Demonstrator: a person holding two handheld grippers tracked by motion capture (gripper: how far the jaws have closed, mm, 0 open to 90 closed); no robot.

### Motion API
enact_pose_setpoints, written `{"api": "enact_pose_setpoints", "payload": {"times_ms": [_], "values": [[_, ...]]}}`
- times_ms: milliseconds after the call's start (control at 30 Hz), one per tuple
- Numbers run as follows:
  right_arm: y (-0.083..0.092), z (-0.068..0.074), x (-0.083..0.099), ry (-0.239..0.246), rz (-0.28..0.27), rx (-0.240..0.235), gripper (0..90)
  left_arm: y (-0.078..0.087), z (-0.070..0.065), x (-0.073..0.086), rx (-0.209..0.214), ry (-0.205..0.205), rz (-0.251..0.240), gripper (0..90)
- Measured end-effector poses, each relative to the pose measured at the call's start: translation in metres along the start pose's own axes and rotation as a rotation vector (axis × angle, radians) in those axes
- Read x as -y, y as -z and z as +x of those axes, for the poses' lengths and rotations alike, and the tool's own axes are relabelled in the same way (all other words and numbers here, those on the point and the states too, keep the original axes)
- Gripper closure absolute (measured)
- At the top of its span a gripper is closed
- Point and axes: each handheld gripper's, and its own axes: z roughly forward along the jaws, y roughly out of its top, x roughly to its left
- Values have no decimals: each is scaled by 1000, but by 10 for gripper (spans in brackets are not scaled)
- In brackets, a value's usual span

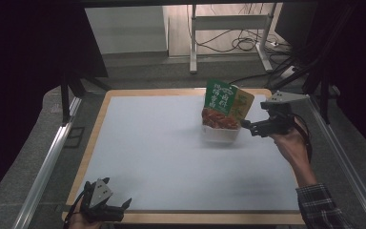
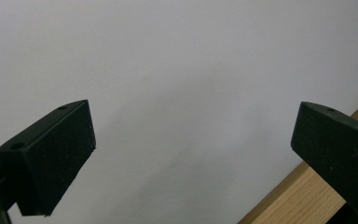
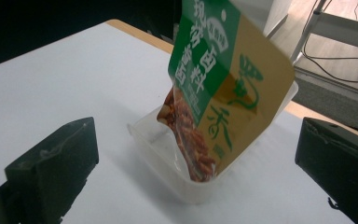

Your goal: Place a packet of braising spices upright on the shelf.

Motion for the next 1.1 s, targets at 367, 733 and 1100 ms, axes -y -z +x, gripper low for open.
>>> {"api": "enact_pose_setpoints", "payload": {"times_ms": [367,733,1100], "values": [[9,12,23,-39,-21,-32,0,2,2,1,7,20,-17,0],[24,27,36,-30,-16,-49,0,7,11,4,47,101,-74,0],[41,39,51,-35,-19,-48,0,9,15,5,89,138,-99,0]]}}
